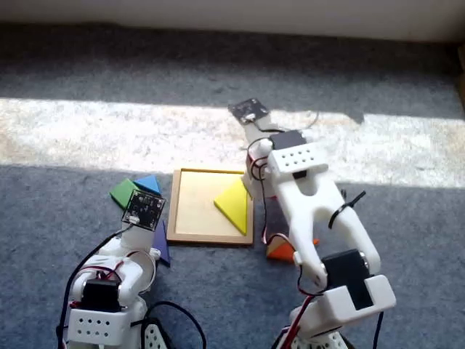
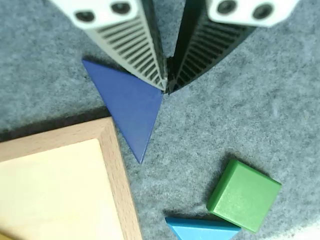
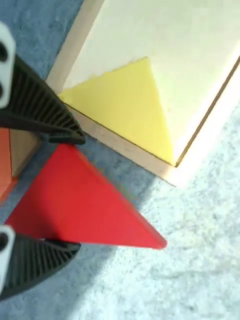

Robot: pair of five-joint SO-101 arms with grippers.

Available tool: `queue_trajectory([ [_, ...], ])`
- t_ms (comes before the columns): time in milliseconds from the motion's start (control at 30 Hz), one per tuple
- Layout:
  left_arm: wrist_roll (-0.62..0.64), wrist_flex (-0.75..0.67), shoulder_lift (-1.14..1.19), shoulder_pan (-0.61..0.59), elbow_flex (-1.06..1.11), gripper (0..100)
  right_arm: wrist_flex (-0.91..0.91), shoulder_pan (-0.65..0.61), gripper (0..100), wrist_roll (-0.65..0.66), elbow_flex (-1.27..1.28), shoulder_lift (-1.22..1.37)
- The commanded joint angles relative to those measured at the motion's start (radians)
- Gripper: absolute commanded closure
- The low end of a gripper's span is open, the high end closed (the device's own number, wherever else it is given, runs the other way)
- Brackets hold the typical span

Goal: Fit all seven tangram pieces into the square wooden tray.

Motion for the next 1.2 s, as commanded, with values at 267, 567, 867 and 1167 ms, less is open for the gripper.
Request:
queue_trajectory([
  [267,0.008,0.002,-0.03,-0.013,0.021,99,-0.068,-0.239,77.5,0.35,-0.031,-0.058],
  [567,0.008,0.002,-0.03,-0.013,0.021,99,-0.239,-0.315,77.5,0.431,-0.036,-0.019],
  [867,0.008,0.002,-0.03,-0.013,0.021,99,-0.242,-0.318,71.9,0.43,-0.125,0.157],
  [1167,0.008,0.002,-0.03,-0.013,0.021,99,-0.168,-0.323,60.5,0.428,-0.162,0.147],
])
